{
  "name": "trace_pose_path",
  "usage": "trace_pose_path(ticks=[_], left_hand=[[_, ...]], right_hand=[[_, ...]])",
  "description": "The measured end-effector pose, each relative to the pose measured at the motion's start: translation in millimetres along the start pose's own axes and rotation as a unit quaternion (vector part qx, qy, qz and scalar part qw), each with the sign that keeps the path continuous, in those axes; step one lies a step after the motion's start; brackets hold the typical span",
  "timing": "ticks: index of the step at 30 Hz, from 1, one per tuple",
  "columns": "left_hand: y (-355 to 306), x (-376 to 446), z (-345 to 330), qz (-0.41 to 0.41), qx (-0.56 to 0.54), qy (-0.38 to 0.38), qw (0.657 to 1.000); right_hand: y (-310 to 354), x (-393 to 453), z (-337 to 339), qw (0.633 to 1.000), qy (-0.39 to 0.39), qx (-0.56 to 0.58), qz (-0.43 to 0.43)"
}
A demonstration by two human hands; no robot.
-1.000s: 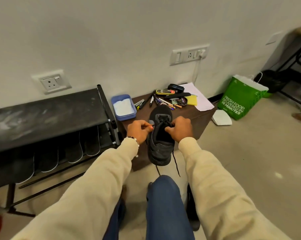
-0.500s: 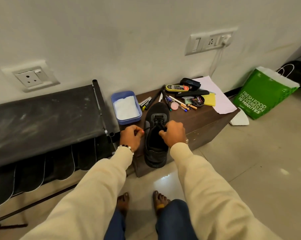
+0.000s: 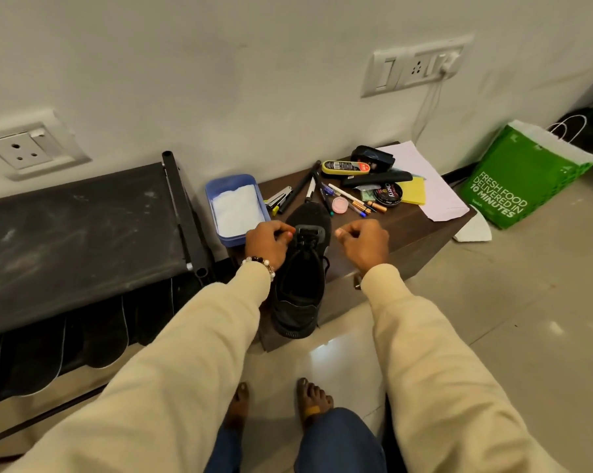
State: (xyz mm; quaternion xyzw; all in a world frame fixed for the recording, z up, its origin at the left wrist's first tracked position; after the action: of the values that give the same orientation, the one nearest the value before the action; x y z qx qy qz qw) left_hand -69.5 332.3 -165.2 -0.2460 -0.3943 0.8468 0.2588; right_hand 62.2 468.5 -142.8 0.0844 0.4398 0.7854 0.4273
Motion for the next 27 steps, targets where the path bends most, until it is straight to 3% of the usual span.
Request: trace_pose_path(ticks=[4,11,19,24,27], left_hand=[[-5,17,-12,-0.019,0.063,0.041,0.997],[1,26,-16,-0.052,0.086,0.048,0.994],[-8,35,-23,-0.078,0.196,0.067,0.975],[-7,34,-21,-0.061,0.206,0.084,0.973],[0,35,-21,-0.026,0.179,0.095,0.979]], right_hand=[[-6,9,-24,0.997,0.074,0.024,0.010],[-11,15,-39,0.997,0.057,0.046,0.030],[-10,23,-49,0.997,0.071,-0.033,0.008],[-1,20,-53,0.993,0.084,-0.077,0.032],[-5,18,-53,0.996,0.076,-0.048,0.027]])
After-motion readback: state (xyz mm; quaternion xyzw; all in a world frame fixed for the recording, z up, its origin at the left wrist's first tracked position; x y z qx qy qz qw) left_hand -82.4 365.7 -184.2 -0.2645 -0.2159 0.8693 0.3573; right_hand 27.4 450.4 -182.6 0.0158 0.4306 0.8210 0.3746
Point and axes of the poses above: each hand's wrist, its own x-axis towards the middle knuckle, its own z-axis out of the back of the hand, y = z × x, the point moved 5 cm from there along x, towards the middle knuckle, and after that the axes turned 9 degrees about y, right-handed, at the moved point
